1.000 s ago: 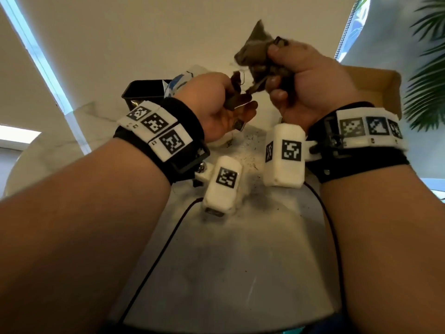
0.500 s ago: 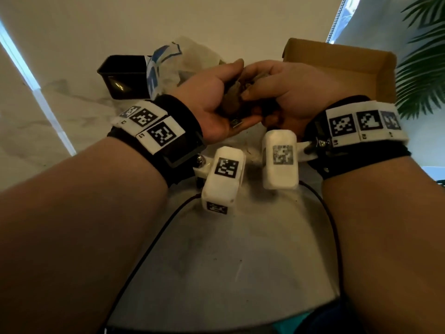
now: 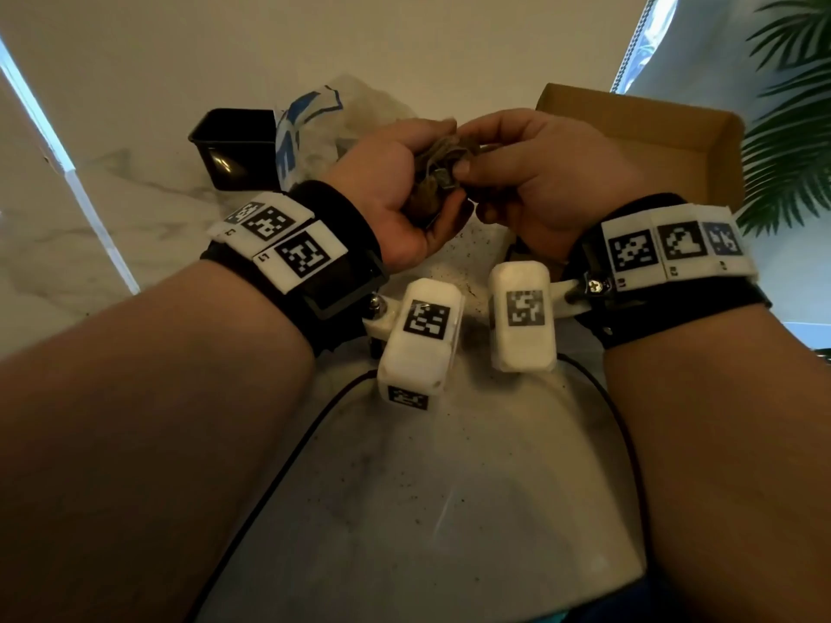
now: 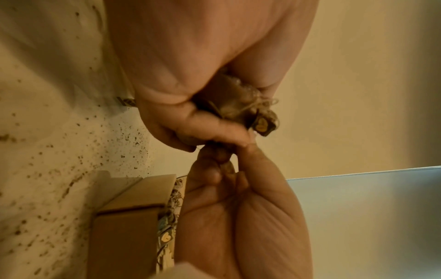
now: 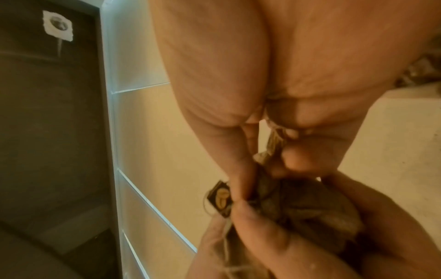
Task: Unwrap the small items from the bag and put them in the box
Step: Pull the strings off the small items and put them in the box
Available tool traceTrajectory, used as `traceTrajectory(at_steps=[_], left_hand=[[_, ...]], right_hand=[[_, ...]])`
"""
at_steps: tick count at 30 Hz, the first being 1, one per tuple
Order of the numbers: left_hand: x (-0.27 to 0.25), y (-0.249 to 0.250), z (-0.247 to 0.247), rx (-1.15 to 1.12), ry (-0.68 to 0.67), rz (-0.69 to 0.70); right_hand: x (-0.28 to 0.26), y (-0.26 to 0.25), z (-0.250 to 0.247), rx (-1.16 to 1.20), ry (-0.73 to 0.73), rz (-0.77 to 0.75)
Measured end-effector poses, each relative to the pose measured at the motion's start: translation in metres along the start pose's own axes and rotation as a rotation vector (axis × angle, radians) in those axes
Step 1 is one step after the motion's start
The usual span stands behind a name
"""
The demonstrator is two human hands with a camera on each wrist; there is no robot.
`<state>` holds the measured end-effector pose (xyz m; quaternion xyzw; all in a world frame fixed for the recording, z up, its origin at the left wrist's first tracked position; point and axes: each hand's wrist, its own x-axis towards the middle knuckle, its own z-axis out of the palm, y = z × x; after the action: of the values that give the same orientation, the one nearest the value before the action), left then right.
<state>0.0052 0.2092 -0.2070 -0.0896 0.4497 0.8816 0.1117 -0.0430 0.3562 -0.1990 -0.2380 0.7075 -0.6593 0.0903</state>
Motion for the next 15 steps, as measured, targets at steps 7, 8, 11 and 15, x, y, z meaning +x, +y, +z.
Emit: traceTrajectory(at_steps=[7, 8, 11, 15], left_hand=[[0.003, 0.0033, -0.0054, -0.105, -0.096, -0.083], [0.0032, 0.0034, -0.0058, -0.108, -0.097, -0.084], [0.003, 0.0041, -0.0066, -0.089, -0.089, -0.078], [0.0014, 0.0038, -0.0054, -0.027, -0.048, -0.077]], right_hand=[[0.0005, -0.0032, -0.0008, 0.216, 0.059, 0.005], [0.0002, -0.0032, -0.0003, 0.204, 0.05, 0.003], [-0.0003, -0.0031, -0.0002, 0.17, 0.012, 0.005], [-0.0007, -0.0019, 0.0009, 0.025, 0.008, -0.007]])
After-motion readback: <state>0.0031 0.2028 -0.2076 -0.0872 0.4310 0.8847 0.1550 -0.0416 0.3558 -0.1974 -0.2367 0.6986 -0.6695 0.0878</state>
